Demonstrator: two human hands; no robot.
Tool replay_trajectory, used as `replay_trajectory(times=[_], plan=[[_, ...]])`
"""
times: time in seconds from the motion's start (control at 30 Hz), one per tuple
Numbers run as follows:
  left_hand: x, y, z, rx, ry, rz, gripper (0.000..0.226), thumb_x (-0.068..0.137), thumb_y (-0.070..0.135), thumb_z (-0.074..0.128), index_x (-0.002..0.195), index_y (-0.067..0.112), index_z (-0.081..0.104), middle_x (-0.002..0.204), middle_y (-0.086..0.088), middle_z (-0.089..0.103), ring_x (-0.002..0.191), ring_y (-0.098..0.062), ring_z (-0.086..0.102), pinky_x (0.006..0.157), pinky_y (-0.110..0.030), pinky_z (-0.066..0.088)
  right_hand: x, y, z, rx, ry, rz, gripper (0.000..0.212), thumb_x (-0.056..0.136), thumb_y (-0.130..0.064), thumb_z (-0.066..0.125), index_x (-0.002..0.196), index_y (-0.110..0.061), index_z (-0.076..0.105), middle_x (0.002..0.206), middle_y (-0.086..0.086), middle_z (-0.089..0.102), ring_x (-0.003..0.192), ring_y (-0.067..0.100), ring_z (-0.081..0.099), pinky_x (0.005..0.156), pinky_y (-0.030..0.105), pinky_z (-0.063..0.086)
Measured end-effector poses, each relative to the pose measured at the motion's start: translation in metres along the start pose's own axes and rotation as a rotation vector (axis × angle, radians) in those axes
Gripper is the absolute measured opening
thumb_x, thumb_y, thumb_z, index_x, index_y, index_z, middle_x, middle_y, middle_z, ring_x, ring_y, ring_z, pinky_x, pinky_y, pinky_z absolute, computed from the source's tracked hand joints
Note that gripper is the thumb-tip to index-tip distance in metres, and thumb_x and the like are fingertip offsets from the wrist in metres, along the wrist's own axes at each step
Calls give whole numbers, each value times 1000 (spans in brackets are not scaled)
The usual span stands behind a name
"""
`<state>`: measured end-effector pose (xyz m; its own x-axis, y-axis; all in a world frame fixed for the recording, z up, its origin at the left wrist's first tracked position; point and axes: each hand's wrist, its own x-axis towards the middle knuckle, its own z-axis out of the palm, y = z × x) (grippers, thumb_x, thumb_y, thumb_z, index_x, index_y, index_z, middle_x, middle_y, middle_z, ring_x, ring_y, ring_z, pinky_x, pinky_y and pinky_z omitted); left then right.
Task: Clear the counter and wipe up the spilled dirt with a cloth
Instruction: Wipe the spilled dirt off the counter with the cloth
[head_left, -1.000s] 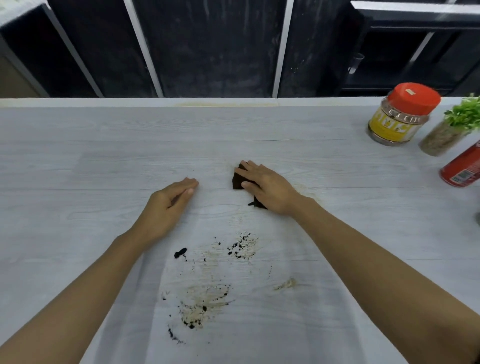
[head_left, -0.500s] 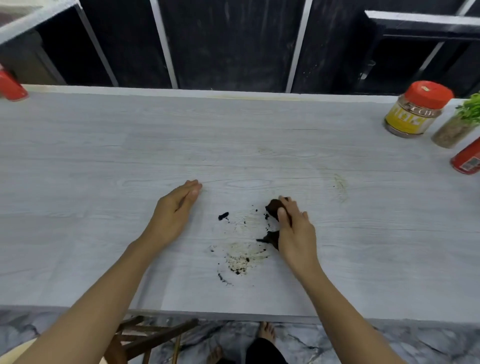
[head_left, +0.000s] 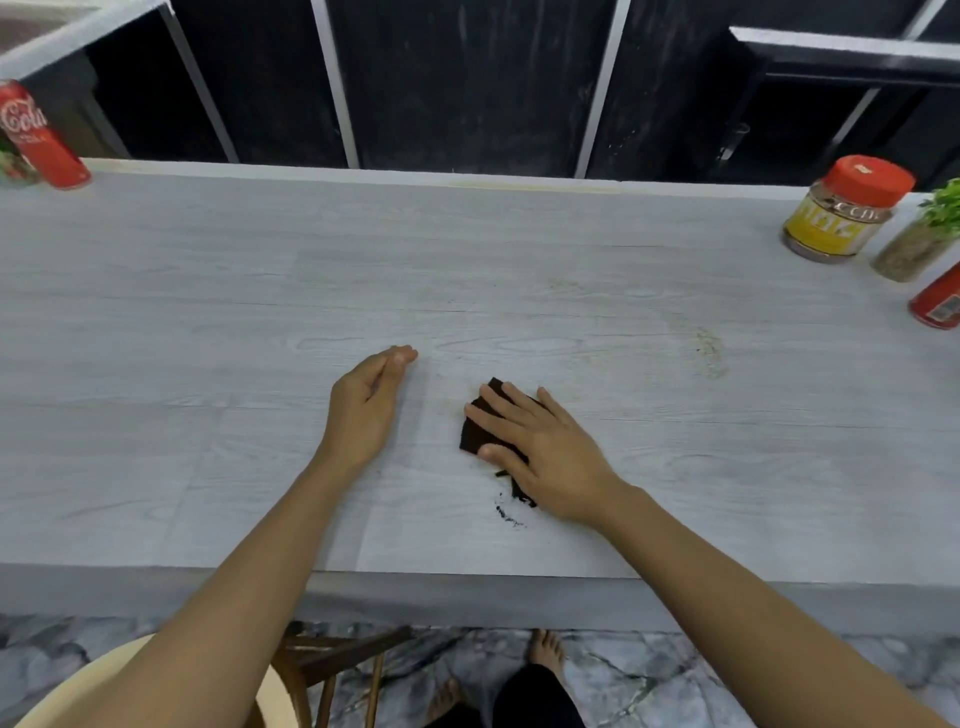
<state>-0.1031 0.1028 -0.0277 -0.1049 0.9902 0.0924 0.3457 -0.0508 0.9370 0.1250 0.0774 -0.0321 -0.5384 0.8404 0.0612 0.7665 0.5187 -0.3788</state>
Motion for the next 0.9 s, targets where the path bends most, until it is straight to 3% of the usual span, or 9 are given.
replay_trajectory(times=[0.2, 0.27, 0.33, 0.43, 0.5, 0.6, 0.7, 0.8, 0.9], plan=[[0, -3, -1, -41, -11, -1, 36, 100, 37, 45, 121, 16, 66, 126, 10, 61, 120, 1, 52, 102, -13, 35, -20, 36, -13, 212, 324, 289, 36, 95, -9, 53, 130, -16, 57, 142, 6, 48, 135, 17, 41, 113, 35, 32], [0, -4, 0, -38, -13, -4, 36, 100, 37, 46, 120, 16, 67, 125, 11, 62, 119, 1, 52, 100, -12, 36, -26, 28, -18, 339, 412, 471, 34, 95, -7, 52, 127, -13, 59, 141, 8, 50, 134, 18, 42, 108, 23, 30], [0, -5, 1, -31, -7, 0, 36, 100, 37, 46, 120, 16, 67, 125, 10, 62, 118, 1, 52, 99, -10, 35, -35, 7, -12, 459, 483, 626, 33, 97, -9, 48, 129, -11, 57, 143, 8, 47, 138, 18, 35, 111, 21, 23], [-1, -5, 3, -30, 1, -6, 36, 100, 37, 45, 120, 16, 66, 124, 11, 61, 118, 0, 52, 97, -9, 35, -42, -37, 11, 446, 509, 716, 38, 102, -24, 36, 137, -13, 49, 152, 6, 34, 145, 18, 17, 120, 37, 7], [-3, -2, 3, -18, 9, -10, 37, 100, 38, 44, 121, 16, 66, 123, 12, 61, 117, 0, 52, 96, -9, 35, -28, -58, 27, 239, 447, 748, 52, 101, -42, 20, 138, -17, 45, 154, 4, 30, 146, 20, 13, 119, 46, 4], [-3, 0, 2, -2, 19, -14, 37, 100, 39, 43, 119, 17, 67, 123, 12, 62, 116, 0, 53, 100, -15, 36, 5, -78, 38, -6, 307, 642, 58, 98, -50, 11, 147, -25, 29, 158, -1, 20, 147, 21, 8, 117, 51, 1], [-1, 5, -3, -104, 26, -70, 33, 99, 38, 46, 114, 20, 70, 119, 16, 65, 110, 12, 54, 99, -15, 38, 22, -82, 40, -24, 142, 416, 53, 101, -49, 13, 150, -31, 17, 160, -5, 11, 147, 18, 0, 118, 46, -6], [-5, 15, -7, -144, 22, -85, 24, 99, 26, 50, 113, 21, 69, 120, 15, 64, 112, 13, 52, 104, -18, 38, 16, -71, 17, 284, 80, 290, 54, 100, -51, 20, 150, -34, 17, 160, -7, 5, 146, 12, -9, 117, 42, -13], [-17, 25, -3, 25, -403, 125, 35, 95, 12, 55, 127, 26, 62, 141, 11, 50, 139, 1, 29, 116, -23, 22, -14, -56, -19, 671, 308, 329, 50, 99, -47, 31, 148, -36, 24, 159, -14, 8, 144, -1, -9, 117, 33, -10]])
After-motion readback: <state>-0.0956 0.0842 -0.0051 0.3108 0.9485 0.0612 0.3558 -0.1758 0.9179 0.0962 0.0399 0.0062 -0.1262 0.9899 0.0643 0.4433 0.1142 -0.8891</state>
